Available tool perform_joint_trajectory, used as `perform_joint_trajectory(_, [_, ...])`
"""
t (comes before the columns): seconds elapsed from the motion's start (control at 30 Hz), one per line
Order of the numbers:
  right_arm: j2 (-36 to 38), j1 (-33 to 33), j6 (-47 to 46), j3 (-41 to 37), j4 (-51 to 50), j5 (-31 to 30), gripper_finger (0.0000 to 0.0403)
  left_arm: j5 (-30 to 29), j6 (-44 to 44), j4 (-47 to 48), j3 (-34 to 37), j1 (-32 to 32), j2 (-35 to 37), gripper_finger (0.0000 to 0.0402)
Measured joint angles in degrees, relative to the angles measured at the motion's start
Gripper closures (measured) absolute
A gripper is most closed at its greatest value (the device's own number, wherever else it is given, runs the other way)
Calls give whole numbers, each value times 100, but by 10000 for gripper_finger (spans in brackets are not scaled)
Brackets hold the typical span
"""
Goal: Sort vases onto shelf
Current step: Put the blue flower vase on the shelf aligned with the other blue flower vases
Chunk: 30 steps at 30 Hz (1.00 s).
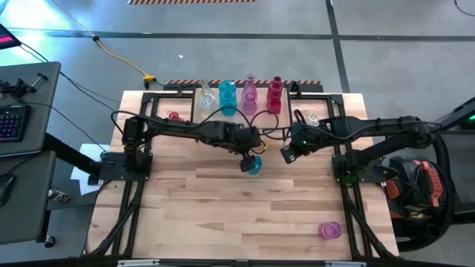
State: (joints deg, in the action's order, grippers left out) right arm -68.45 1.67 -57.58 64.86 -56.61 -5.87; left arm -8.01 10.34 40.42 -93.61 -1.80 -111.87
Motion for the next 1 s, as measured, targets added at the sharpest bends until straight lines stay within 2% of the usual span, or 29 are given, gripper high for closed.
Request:
perform_joint_trajectory(0.47, [0, 0, -36, 0, -11, -19, 403, 24, 162, -35, 3, 3, -26, 93])
perform_joint_trajectory(0.63, [0, 0, -44, 0, -8, -20, 403, 483, 258, -72, -2, -48, -144, 94])
perform_joint_trajectory(1.0, [0, 0, -46, 0, 10, -20, 403, 297, 311, -9, 0, -48, -274, 104])
